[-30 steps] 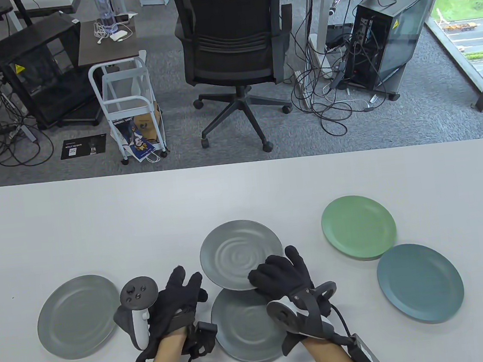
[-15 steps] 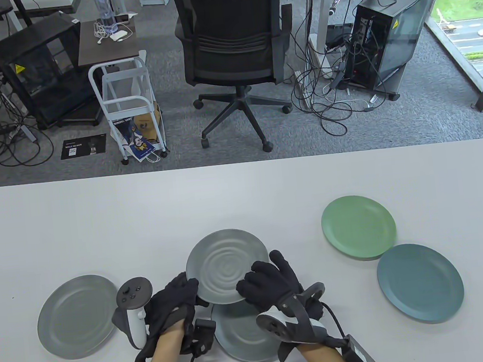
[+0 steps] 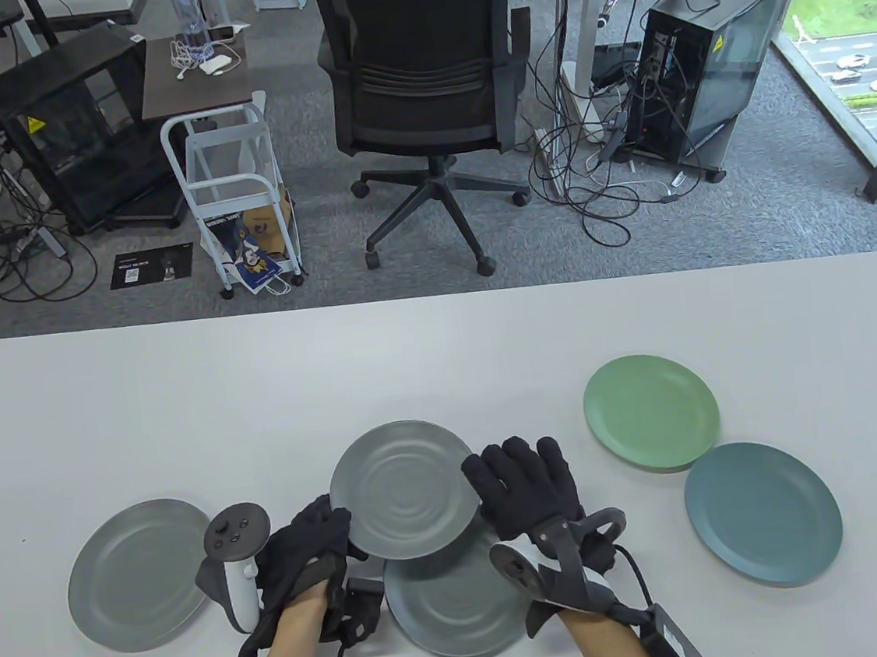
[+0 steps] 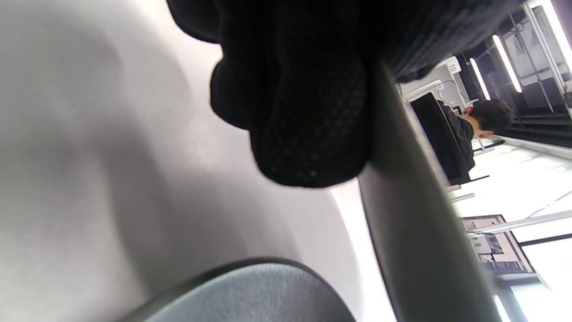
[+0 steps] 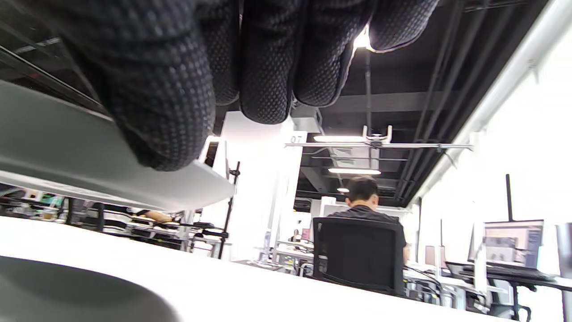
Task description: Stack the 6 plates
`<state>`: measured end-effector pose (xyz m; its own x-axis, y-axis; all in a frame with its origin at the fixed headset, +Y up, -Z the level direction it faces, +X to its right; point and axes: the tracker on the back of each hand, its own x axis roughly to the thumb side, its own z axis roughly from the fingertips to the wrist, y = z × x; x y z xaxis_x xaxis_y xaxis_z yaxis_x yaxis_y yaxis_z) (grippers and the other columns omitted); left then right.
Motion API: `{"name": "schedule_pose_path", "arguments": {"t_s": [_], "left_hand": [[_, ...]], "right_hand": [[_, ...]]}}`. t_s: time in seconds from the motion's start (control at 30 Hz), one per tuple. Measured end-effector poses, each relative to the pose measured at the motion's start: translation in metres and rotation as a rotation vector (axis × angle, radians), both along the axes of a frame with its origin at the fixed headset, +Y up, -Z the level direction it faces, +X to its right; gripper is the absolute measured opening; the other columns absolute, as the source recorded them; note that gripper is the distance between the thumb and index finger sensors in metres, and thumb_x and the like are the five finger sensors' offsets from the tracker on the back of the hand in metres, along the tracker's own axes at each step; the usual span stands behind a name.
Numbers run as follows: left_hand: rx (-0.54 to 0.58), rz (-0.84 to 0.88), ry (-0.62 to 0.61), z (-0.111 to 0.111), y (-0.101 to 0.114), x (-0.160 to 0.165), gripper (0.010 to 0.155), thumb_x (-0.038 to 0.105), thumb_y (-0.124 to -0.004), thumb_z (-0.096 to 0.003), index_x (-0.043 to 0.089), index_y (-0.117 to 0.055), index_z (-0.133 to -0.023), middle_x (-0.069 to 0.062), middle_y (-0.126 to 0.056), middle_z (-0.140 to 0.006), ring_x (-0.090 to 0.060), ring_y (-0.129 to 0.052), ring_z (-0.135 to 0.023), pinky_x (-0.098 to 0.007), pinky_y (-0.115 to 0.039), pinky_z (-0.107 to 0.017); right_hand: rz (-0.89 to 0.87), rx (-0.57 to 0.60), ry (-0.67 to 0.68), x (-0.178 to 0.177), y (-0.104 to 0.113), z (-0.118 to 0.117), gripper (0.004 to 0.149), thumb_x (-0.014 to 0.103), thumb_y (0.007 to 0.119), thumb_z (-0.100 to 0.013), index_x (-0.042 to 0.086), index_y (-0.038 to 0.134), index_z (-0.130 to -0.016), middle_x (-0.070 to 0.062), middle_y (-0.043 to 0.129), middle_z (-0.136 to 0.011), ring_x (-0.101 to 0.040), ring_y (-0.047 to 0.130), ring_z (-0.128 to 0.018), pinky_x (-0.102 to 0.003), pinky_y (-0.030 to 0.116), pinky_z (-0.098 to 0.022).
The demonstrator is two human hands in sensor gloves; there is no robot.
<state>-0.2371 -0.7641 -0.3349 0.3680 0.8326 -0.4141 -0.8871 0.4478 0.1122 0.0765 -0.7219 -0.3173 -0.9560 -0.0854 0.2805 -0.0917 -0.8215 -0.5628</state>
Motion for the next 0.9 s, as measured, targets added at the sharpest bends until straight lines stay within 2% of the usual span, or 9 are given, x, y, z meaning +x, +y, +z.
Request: {"name": "schedule_pose_path", "arguments": {"t_s": [0.27,0.63,0.9], "left_hand": [[0.023,-0.085,-0.093,-0.002,0.004,0.011,0.052,0.041,-0.083,-0.0366,0.020,-0.082,-0.084,0.004,-0.110,-0.038,-0.013,-0.101,-0.057,-0.040,-0.065,-0.075],[0.021,-0.132,-0.196,-0.005,0.005,0.022,0.050,0.040,-0.084,-0.0367,0.021,-0.084,-0.084,0.002,-0.111,-0.037,-0.014,-0.102,-0.057,-0.041,-0.064,-0.075],[0.005,-0.173,-0.287,-0.007,0.004,0.032,0.049,0.039,-0.085,-0.0366,0.023,-0.085,-0.083,0.000,-0.111,-0.036,-0.015,-0.102,-0.057,-0.041,-0.063,-0.076]], "right_hand": [[-0.057,-0.052,-0.117,0.027,-0.001,-0.010,0.062,0.043,0.093,-0.042,0.035,0.066,-0.098,0.006,0.079,-0.101,-0.024,0.071,-0.097,-0.054,0.045,-0.078],[-0.101,-0.110,-0.170,0.043,-0.004,-0.017,0.063,0.045,0.091,-0.043,0.033,0.064,-0.099,0.008,0.084,-0.094,-0.023,0.073,-0.095,-0.054,0.046,-0.078],[-0.137,-0.142,-0.200,0.053,-0.006,-0.020,0.064,0.046,0.091,-0.043,0.032,0.064,-0.099,0.011,0.091,-0.080,-0.021,0.079,-0.091,-0.054,0.048,-0.078]]}}
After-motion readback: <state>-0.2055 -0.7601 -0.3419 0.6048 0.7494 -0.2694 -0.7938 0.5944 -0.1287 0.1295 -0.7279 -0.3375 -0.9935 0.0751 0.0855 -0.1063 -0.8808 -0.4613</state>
